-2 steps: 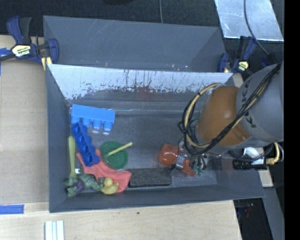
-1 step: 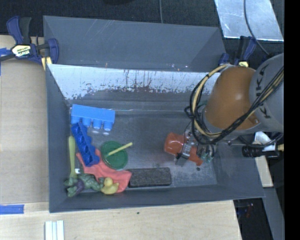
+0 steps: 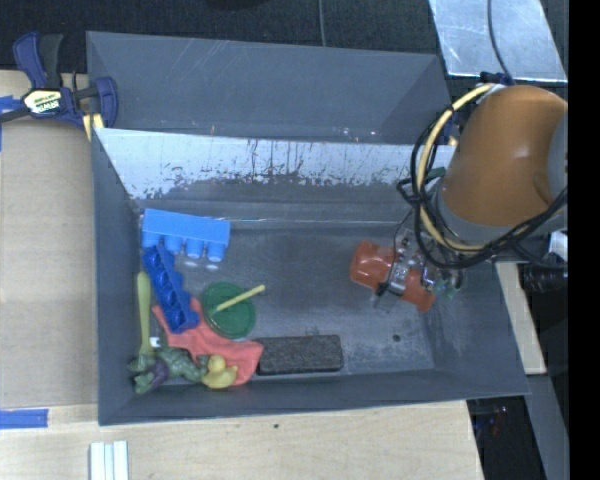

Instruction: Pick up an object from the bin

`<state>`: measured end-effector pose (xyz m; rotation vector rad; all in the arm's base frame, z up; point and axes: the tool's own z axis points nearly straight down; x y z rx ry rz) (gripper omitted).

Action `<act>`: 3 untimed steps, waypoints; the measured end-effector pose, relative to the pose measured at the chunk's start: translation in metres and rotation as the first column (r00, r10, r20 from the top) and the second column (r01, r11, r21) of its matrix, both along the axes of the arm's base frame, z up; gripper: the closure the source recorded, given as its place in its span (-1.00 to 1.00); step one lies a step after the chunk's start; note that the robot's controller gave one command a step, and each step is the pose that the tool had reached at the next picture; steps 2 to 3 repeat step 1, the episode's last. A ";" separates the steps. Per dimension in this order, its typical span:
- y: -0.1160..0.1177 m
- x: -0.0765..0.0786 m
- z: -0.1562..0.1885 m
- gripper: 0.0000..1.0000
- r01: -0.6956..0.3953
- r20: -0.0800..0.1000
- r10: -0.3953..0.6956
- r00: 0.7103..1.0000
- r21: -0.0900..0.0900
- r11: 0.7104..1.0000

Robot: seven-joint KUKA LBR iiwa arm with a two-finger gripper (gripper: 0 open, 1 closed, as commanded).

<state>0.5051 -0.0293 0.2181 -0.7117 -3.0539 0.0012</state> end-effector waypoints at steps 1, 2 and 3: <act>0.005 0.004 0.038 1.00 0.001 0.001 -0.001 1.000 0.000 1.000; 0.005 0.004 0.038 1.00 0.001 0.001 -0.001 1.000 0.000 1.000; 0.005 0.004 0.038 1.00 0.001 0.001 -0.001 1.000 0.000 1.000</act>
Offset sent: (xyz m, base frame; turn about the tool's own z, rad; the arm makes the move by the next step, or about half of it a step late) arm 0.0082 0.0010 0.0946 -0.0733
